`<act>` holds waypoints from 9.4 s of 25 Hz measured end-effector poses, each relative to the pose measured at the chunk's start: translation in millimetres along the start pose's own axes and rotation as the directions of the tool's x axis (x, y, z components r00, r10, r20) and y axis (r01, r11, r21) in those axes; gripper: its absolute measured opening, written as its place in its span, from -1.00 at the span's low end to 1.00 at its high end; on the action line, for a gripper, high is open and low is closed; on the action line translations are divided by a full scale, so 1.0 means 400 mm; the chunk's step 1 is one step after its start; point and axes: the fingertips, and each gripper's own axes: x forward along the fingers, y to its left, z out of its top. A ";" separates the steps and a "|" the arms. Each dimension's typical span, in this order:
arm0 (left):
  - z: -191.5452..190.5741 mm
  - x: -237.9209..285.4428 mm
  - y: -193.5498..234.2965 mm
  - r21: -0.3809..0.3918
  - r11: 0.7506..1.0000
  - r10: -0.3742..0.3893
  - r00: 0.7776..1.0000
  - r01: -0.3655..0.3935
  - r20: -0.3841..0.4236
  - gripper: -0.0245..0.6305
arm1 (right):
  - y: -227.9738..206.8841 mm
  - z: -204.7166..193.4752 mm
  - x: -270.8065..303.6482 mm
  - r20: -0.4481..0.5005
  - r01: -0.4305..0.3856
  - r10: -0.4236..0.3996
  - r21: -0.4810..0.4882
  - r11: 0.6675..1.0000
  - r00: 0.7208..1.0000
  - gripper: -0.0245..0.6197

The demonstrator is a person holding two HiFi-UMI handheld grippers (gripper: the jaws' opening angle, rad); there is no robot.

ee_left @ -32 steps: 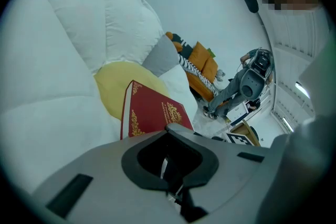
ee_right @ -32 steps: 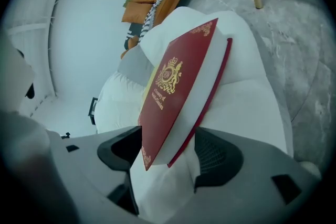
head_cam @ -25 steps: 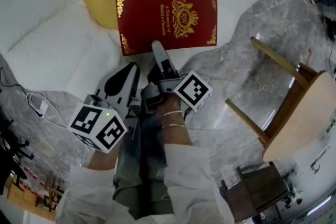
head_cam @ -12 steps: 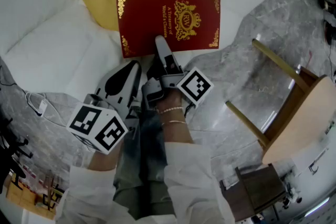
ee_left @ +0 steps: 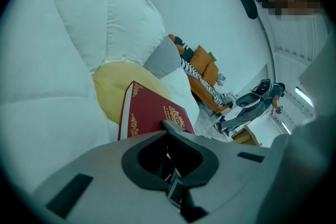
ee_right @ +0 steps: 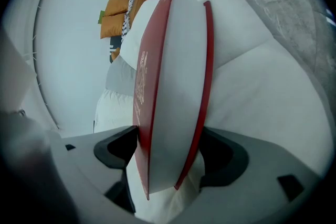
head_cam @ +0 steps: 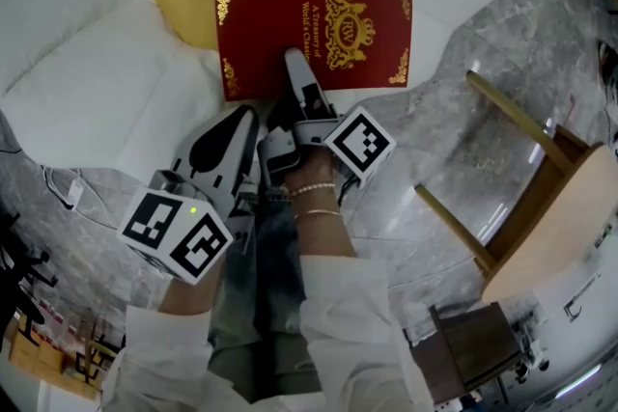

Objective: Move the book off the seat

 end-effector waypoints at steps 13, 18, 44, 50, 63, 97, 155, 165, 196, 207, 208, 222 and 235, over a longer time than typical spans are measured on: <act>-0.011 -0.001 -0.003 0.012 1.000 -0.004 1.000 0.005 -0.008 -0.91 | 0.055 -0.004 0.008 -0.019 -0.030 0.027 -0.114 0.993 0.999 0.17; -0.002 -0.006 -0.003 0.006 1.000 -0.006 1.000 0.006 -0.005 -0.91 | 0.103 0.014 0.036 -0.005 -0.090 0.090 -0.111 0.990 0.996 0.12; 0.140 -0.045 -0.075 0.107 0.994 -0.023 0.999 0.020 0.023 -0.91 | 0.264 0.054 -0.054 0.111 0.079 -0.037 -0.411 0.908 0.993 -0.11; 0.200 -0.084 -0.128 0.136 0.990 -0.032 0.999 0.026 0.037 -0.91 | 0.343 0.038 -0.113 0.118 0.104 -0.057 -0.447 0.888 0.991 -0.11; 0.389 -0.250 -0.389 0.294 0.950 -0.122 0.992 0.105 0.038 -0.91 | 0.629 -0.040 -0.303 0.084 0.110 -0.075 -0.581 0.806 0.994 -0.11; 0.624 -0.744 -0.951 0.516 0.796 -0.389 0.921 0.317 0.034 -0.91 | 1.246 -0.146 -0.876 0.340 0.143 0.125 -0.662 0.736 0.932 -0.12; -0.070 -0.481 -2.025 0.612 0.336 -0.614 0.659 0.716 -0.435 -0.91 | 1.069 0.572 -1.882 0.722 0.323 0.158 -0.480 0.815 0.673 -0.14; -0.226 -0.479 -2.173 0.605 0.294 -0.621 0.629 0.739 -0.467 -0.91 | 0.971 0.628 -2.097 0.770 0.339 0.150 -0.436 0.834 0.621 -0.14; -0.230 -0.403 -2.162 0.549 0.229 -0.544 0.573 0.804 -0.612 -0.91 | 0.925 0.630 -2.107 0.878 0.362 0.055 -0.253 0.897 0.476 -0.15; -0.295 -0.258 -2.081 0.499 0.324 -0.499 0.593 0.804 -0.631 -0.91 | 0.788 0.685 -2.092 0.885 0.335 0.023 -0.200 0.921 0.466 -0.15; -0.295 -0.235 -2.070 0.497 0.333 -0.494 0.598 0.801 -0.632 -0.91 | 0.775 0.694 -2.079 0.884 0.332 0.016 -0.193 0.923 0.467 -0.15; -0.415 0.011 -1.839 0.471 0.451 -0.399 0.643 0.758 -0.653 -0.91 | 0.514 0.761 -1.910 0.863 0.283 -0.047 -0.113 0.952 0.503 -0.15; -0.550 0.094 -1.668 0.453 0.505 -0.316 0.646 0.734 -0.695 -0.91 | 0.296 0.757 -1.768 0.803 0.226 -0.123 -0.015 0.974 0.584 -0.14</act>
